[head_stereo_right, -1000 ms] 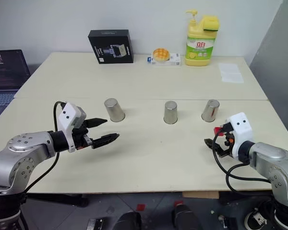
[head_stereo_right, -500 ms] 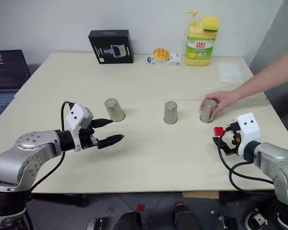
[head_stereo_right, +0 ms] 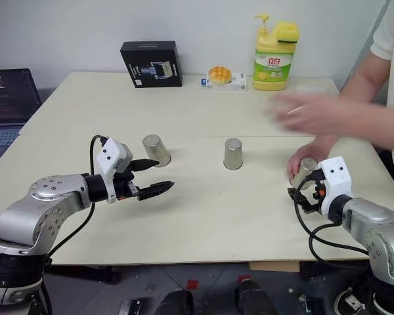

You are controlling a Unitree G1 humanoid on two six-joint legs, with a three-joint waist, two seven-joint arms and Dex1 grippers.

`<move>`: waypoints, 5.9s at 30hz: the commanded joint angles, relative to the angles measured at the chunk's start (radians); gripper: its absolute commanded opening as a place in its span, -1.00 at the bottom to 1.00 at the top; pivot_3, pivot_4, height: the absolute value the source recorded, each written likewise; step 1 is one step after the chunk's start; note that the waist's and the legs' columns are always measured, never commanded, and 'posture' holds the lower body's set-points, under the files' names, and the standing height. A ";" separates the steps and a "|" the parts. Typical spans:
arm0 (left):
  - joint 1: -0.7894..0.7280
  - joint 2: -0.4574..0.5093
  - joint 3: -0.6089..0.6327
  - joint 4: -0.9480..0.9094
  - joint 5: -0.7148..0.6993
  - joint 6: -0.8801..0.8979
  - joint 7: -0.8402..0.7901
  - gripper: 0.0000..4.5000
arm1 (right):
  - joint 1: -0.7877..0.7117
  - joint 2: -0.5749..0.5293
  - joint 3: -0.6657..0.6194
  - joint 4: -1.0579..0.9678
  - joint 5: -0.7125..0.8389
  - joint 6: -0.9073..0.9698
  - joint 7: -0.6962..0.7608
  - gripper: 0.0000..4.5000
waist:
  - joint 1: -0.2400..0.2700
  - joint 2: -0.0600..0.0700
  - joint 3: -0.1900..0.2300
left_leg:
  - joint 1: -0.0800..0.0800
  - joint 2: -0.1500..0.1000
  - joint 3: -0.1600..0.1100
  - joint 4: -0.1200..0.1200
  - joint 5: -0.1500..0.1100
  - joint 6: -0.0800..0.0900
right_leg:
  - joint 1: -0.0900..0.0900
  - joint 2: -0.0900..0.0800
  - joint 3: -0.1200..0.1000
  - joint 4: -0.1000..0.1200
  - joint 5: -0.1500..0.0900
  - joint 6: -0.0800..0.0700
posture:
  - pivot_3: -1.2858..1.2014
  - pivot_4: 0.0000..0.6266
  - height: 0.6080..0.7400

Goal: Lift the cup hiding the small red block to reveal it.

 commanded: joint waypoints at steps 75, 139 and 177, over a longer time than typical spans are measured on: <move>-0.710 -0.792 -0.116 1.390 0.420 -0.969 0.279 -0.38 | 0.212 -0.031 -0.142 -0.430 0.451 -0.173 -0.135 1.00 | 0.048 0.000 -0.001 | -0.002 -0.004 -0.001 0.012 0.000 0.001 | 0.005 -0.001 0.002 0.000 0.005 0.008 | 0.03 -0.52 1.00; -0.803 -0.868 -0.064 1.522 0.488 -0.895 0.425 0.53 | 0.306 -0.105 -0.092 -0.481 0.617 -0.275 -0.423 1.00 | 0.046 0.000 -0.001 | -0.002 -0.005 -0.001 0.012 0.000 0.001 | 0.005 -0.001 0.003 -0.001 0.005 0.008 | 0.03 -0.52 1.00; -0.574 -0.808 -0.049 0.855 0.442 -0.538 0.633 0.99 | 0.223 -0.192 -0.013 -0.391 0.619 -0.331 -0.382 1.00 | 0.048 0.000 -0.001 | -0.003 -0.005 -0.001 0.012 0.000 0.001 | 0.005 -0.001 0.003 -0.001 0.005 0.009 | 0.03 -0.52 1.00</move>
